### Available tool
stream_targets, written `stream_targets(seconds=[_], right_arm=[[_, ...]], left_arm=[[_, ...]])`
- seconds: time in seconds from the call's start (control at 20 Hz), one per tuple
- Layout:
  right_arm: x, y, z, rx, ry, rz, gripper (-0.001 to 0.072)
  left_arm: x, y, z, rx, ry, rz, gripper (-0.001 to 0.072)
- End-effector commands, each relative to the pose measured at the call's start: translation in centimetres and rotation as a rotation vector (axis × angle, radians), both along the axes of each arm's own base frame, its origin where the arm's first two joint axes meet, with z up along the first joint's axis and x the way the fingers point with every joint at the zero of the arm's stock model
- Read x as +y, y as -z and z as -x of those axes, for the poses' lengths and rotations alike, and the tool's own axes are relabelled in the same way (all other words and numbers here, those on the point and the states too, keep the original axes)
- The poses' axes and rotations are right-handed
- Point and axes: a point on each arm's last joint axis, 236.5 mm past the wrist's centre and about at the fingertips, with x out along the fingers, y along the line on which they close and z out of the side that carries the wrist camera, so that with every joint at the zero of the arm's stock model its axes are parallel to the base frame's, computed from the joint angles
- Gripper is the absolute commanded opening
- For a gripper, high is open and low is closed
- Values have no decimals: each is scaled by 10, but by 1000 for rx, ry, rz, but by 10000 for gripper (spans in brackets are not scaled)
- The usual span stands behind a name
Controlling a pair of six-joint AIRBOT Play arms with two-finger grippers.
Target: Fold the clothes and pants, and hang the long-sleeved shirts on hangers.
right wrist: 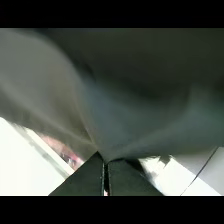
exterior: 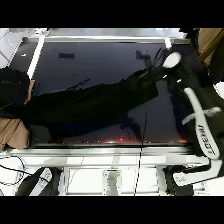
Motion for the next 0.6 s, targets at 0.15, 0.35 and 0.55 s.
stream_targets(seconds=[0.15, 0.35, 0.55], right_arm=[[30, -95, 58, -134, -64, 20, 3], [75, -30, 130, 13, -305, 204, 3], [127, 73, 184, 92, -441, 250, 1]], left_arm=[[-32, -4, -20, -24, 105, -8, 19], [-27, -4, -17, 11, 120, -71, 19], [-17, -5, -13, 38, 117, -126, 19]])
